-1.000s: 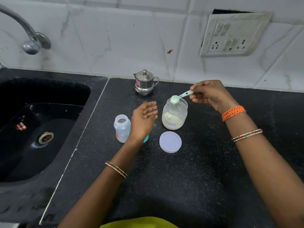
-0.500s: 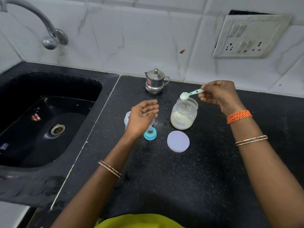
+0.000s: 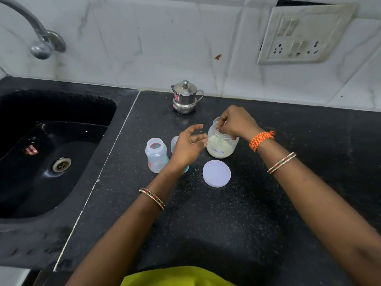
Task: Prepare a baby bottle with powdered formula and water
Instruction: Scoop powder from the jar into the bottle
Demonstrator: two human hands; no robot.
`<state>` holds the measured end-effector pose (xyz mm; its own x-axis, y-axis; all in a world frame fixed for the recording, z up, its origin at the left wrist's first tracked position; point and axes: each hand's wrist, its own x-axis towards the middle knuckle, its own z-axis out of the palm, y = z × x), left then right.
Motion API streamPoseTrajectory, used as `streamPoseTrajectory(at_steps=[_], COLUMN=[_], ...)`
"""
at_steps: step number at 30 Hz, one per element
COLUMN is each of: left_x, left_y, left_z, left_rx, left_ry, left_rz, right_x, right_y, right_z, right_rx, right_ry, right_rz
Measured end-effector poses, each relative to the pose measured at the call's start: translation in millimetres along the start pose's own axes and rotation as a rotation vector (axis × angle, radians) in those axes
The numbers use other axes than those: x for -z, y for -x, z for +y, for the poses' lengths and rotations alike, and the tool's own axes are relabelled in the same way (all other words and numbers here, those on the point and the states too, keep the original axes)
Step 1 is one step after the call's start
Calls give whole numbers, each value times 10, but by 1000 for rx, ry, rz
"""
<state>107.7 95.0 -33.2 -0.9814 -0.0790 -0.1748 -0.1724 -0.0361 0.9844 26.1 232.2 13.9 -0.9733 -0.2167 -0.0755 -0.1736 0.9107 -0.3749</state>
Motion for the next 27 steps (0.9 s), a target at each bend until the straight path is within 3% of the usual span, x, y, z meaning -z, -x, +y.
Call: streamPoseTrajectory(at_steps=[5,18,27], left_x=[11,74,58], left_y=[-25,-19,10], left_z=[-19,-16,-7], left_rx=[9,-10,-9], left_ry=[2,13,10], left_rz=[6,27,38], right_x=[86,375,410], right_y=[5,98,210], right_z=[12,312,346], right_rx=[-44,-192,-218], right_ry=[-139,-541,-667], right_rz=[-118,-4,-70])
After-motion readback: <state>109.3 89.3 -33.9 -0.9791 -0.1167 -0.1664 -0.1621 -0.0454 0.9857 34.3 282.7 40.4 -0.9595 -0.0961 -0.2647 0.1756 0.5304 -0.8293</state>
